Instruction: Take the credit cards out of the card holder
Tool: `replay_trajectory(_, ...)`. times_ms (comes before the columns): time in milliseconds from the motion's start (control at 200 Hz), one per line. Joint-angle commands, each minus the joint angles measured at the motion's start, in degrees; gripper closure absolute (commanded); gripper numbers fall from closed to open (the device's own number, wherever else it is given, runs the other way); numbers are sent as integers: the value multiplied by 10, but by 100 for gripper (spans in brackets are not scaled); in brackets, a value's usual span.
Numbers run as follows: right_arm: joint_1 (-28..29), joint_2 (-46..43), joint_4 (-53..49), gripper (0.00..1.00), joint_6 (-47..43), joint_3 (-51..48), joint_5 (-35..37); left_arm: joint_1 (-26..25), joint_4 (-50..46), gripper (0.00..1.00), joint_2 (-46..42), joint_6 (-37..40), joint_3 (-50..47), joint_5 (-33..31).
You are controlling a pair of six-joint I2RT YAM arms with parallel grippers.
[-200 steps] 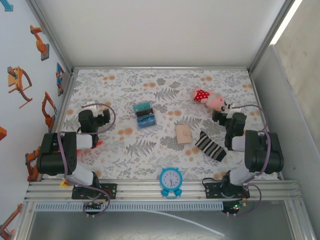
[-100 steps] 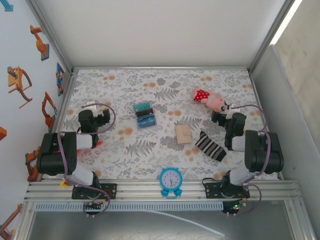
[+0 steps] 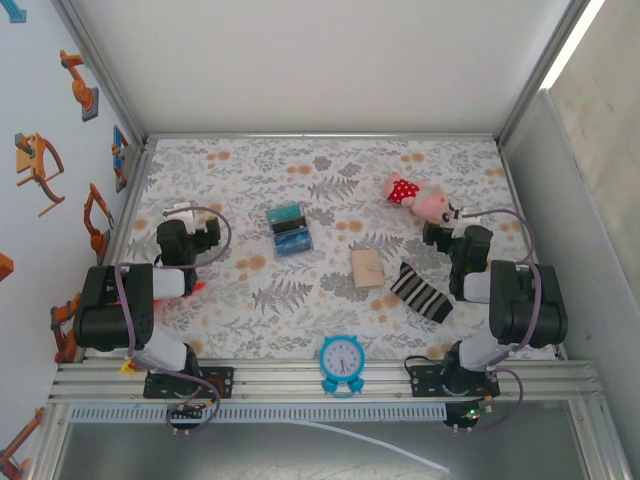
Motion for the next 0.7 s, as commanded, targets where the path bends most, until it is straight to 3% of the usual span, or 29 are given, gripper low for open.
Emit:
replay_trajectory(0,-3,-8,37,1,-8,-13,-7,-2,-5,3,-2,-4,2,2)
replay_trajectory(190,-3,-38,54,1,-4,-35,4,-2,-4,3,-6,-5,3,3)
replay_trajectory(441,-3,-151,-42,1,7,-36,44,-6,-138,3,-118,-7,29,-23)
replay_trajectory(531,-3,-204,-112,1,31,-25,65,-14,-187,3,-175,-10,36,-56)
replay_trajectory(691,-2,-267,-358,0,91,58,73,-40,-281,3,-274,-22,56,-115)
